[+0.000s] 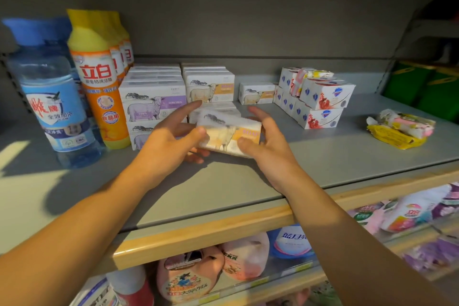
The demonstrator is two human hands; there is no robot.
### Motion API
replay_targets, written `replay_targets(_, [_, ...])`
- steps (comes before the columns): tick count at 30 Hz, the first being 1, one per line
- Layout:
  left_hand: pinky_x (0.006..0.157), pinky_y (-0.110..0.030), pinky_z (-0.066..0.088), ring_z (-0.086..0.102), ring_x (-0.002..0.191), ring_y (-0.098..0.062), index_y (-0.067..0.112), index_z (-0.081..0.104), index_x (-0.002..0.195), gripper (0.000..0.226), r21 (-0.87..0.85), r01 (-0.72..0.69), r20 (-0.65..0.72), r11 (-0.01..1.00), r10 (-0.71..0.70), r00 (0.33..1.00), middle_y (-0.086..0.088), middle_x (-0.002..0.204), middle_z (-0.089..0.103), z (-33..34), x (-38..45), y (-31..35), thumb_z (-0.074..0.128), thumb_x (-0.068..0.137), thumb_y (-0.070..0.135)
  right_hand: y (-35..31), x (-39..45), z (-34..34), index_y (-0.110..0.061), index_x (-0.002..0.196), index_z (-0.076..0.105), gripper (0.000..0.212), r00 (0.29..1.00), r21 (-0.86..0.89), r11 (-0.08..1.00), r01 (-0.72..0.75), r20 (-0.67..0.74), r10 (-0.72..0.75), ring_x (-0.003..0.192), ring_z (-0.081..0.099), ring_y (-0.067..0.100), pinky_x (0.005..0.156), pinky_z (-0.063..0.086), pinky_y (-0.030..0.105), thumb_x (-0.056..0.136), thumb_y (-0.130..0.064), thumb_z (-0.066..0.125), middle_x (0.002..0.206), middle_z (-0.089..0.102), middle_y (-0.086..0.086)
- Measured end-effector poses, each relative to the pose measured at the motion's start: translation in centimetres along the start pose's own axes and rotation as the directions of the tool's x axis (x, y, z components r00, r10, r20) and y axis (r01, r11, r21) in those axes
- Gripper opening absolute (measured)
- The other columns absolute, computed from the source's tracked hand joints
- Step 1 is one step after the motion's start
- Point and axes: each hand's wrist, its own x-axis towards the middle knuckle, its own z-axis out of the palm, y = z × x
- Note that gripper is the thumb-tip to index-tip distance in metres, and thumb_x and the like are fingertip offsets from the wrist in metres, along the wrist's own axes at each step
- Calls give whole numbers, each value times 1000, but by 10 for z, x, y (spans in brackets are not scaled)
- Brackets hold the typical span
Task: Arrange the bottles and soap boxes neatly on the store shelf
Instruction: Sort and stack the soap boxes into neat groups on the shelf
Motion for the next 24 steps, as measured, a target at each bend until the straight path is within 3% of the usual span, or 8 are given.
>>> replay_targets(2, [60,-23,58,72,82,-10,31,49,138,52,107,-31,-13,994,33,999,5,101,73,0,1,-1,65,92,14,-1,-2,2,-36,140,40,76,998,-79,995,60,39,-57,105,65,13,79,56,25,83,5,68,131,53,-7])
replay_targets(4, [64,-18,56,68,91,0,28,56,127,45,227,-66,-14,972,71,997,15,104,69,-1,3,-4,71,87,14,-3,-3,5,-33,137,46,71,996,-171,981,90,46,-83,105,64,14,76,56,23,81,5,69,131,53,-3])
replay_targets(8, [73,-17,56,67,98,-1,43,57,107,45,268,-109,4,957,112,994,21,105,69,-1,3,-4,75,83,10,-7,-7,9,-28,125,57,51,979,-457,868,193,26,-204,106,56,8,83,48,12,81,-13,76,121,53,-5])
replay_targets(13, [74,-19,57,70,90,-1,45,55,108,42,309,-127,27,942,125,992,16,105,70,4,2,-4,75,84,16,-15,-5,2,-24,125,61,49,957,-560,790,249,20,-288,103,55,10,80,41,4,80,-12,75,113,55,-6])
replay_targets(15, [82,-25,57,68,91,-1,38,59,113,32,498,-98,28,862,98,995,13,106,70,2,2,-7,72,86,30,-23,2,-7,-23,125,61,48,945,-580,772,259,-15,-328,99,54,7,77,39,1,80,-11,75,112,54,-7])
replay_targets(18, [91,-29,52,64,104,-7,27,63,122,41,741,-118,113,662,50,992,10,115,69,3,-2,-13,67,86,46,-38,23,-19,-23,123,62,48,920,-605,753,260,-81,-383,97,49,0,80,34,-2,78,-11,75,114,54,-6])
replay_targets(21, [95,-32,47,57,115,-16,28,61,127,48,823,-241,262,515,33,965,7,123,66,7,-4,-16,60,87,55,-48,50,-18,-17,121,64,45,895,-633,710,308,-59,-441,95,44,-2,82,28,-5,78,-9,76,111,48,-4])
replay_targets(24, [100,-31,44,53,120,-14,26,60,130,49,827,-273,306,491,13,952,8,129,63,7,-4,-17,55,90,56,-49,80,-7,-17,123,64,45,911,-667,680,304,-5,-412,101,46,8,82,29,-2,80,-12,77,111,45,-5])
